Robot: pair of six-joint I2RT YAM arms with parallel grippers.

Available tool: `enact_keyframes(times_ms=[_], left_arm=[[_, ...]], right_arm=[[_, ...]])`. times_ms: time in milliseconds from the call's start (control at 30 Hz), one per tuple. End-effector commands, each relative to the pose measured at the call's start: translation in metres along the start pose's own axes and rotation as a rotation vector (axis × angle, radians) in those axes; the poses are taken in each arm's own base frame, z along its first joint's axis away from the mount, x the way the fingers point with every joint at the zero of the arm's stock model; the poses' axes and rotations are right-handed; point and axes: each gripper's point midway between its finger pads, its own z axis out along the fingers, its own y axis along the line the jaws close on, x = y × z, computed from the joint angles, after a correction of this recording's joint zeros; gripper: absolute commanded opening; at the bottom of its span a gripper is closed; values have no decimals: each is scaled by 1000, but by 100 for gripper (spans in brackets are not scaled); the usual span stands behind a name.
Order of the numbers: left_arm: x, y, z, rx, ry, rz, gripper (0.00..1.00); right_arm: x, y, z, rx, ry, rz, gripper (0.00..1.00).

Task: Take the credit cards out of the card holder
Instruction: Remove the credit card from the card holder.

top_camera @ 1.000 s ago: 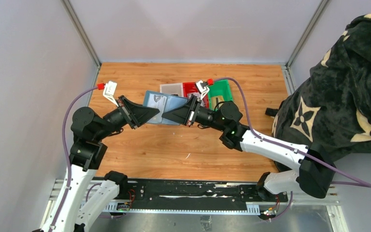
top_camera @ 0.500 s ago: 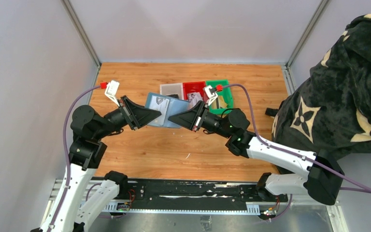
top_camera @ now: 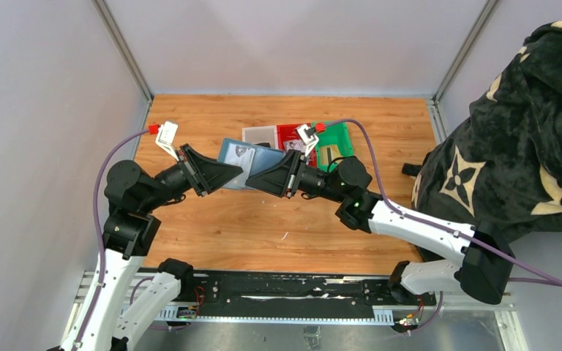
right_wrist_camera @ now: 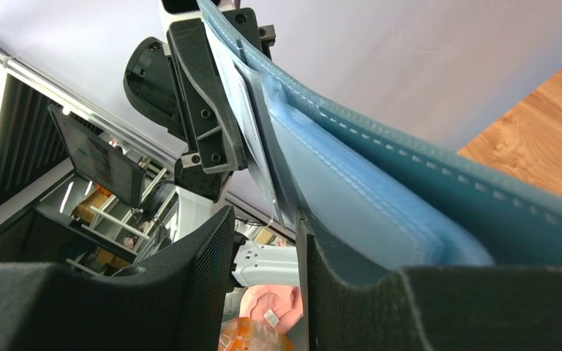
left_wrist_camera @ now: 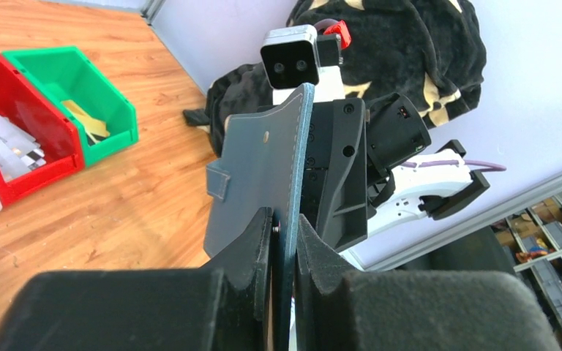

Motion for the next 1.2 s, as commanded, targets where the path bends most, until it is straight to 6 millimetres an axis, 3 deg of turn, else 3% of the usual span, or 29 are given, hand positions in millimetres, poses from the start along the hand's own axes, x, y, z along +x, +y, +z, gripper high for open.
enact_keyframes(times_ms=[0, 167, 333, 500, 833, 1167], left_arm=[[-4, -22, -4, 66, 5, 30, 11], [-4, -22, -3, 70, 3, 22, 11], [-3, -23, -4, 72, 5, 24, 11], [-3, -24, -5, 76, 5, 27, 10], [-6, -28, -6, 77, 1, 19, 17], [-8, -31, -7, 81, -2, 17, 11]], right_arm=[[11, 2, 10, -13, 52, -13, 41], [11, 10, 19, -70, 61, 2, 40], [3, 23, 19, -148, 12, 17, 19], [-3, 21, 11, -131, -44, 17, 0], [-6, 3, -4, -64, -94, 30, 0], [0, -12, -11, 5, -72, 20, 0]])
